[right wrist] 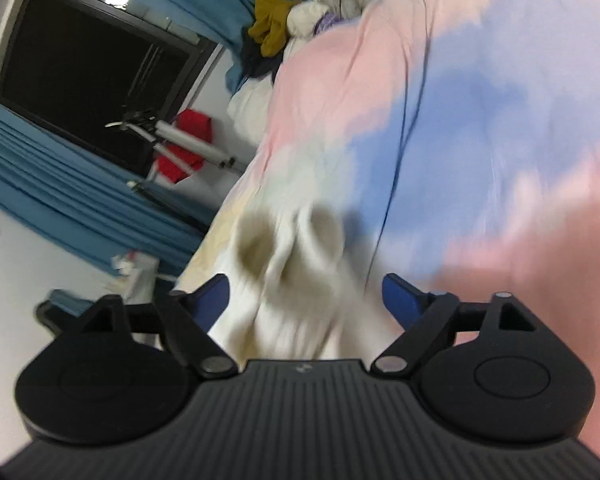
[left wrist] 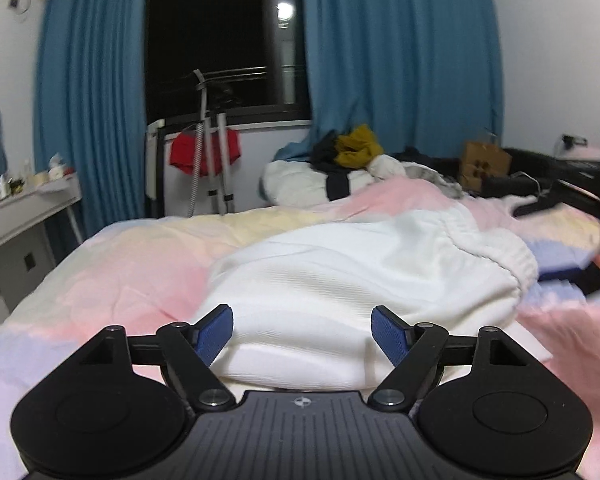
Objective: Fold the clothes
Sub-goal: 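Lift the waistband with the right gripper while the left gripper grasps the folded leg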
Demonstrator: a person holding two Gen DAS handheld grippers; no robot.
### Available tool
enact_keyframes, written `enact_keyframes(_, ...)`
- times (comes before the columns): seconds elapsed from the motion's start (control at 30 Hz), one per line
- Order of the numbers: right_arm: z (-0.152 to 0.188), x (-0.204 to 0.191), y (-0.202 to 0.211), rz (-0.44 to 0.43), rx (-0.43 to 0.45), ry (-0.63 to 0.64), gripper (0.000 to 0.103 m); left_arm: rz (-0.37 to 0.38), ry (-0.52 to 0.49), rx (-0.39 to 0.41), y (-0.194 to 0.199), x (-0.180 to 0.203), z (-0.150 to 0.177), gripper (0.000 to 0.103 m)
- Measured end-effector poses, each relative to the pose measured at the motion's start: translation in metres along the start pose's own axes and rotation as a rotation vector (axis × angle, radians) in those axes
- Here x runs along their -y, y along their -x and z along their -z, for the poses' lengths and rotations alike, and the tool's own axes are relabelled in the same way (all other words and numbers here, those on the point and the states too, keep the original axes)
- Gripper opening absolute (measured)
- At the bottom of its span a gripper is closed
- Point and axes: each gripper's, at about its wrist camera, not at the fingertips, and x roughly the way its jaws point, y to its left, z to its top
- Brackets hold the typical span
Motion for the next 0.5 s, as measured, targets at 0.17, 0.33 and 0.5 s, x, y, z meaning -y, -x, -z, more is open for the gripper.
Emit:
enact_keyframes(0.17, 0.033, -0.017, -0.012, 0.041, -0.063, 0.135, 0.087, -0.004, 0.03, -0.03, -0.002, -0.011, 0.006, 0.078)
enact_keyframes(0.33, 0.046, -0.027, -0.031, 0.023, -0.056, 0.2, 0.06, -0.018, -0.019, -0.03, -0.004, -0.011, 0.013, 0.078)
enact_keyframes(0.5, 0.05, -0.034, -0.025, 0.065, -0.011, 0.253, 0.032, -0.019, -0.076, -0.059, -0.001, -0.009, 0.015, 0.078)
